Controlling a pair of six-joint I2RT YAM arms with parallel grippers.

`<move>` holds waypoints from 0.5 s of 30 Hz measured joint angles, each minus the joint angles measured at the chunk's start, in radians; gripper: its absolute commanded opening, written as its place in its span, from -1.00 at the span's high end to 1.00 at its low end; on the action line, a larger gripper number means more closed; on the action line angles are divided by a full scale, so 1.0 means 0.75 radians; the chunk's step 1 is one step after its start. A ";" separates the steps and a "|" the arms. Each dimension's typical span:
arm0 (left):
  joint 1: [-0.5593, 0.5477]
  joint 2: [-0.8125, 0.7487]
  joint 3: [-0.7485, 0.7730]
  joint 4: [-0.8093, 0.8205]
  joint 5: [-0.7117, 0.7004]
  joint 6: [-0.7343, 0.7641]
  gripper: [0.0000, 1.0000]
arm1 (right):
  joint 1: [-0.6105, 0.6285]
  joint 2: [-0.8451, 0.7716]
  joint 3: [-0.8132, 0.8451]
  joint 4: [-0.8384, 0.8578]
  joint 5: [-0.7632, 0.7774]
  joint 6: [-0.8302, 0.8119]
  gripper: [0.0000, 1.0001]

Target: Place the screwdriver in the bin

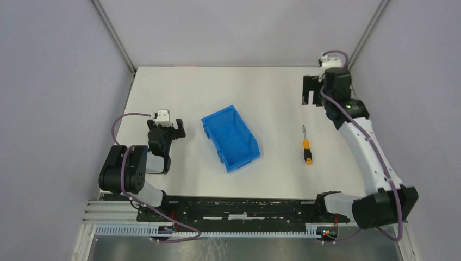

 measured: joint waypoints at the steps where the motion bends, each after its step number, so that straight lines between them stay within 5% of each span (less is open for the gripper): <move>1: 0.000 0.000 0.000 0.000 0.000 0.000 -1.00 | -0.004 0.066 -0.085 -0.011 -0.021 -0.001 -0.73; 9: 0.000 0.000 0.000 0.000 0.000 0.000 -1.00 | -0.022 0.335 -0.628 -0.042 -0.110 0.013 -0.35; 15: 0.000 0.000 0.000 0.000 0.000 0.000 -1.00 | -0.057 0.362 -0.733 0.057 -0.138 0.024 0.90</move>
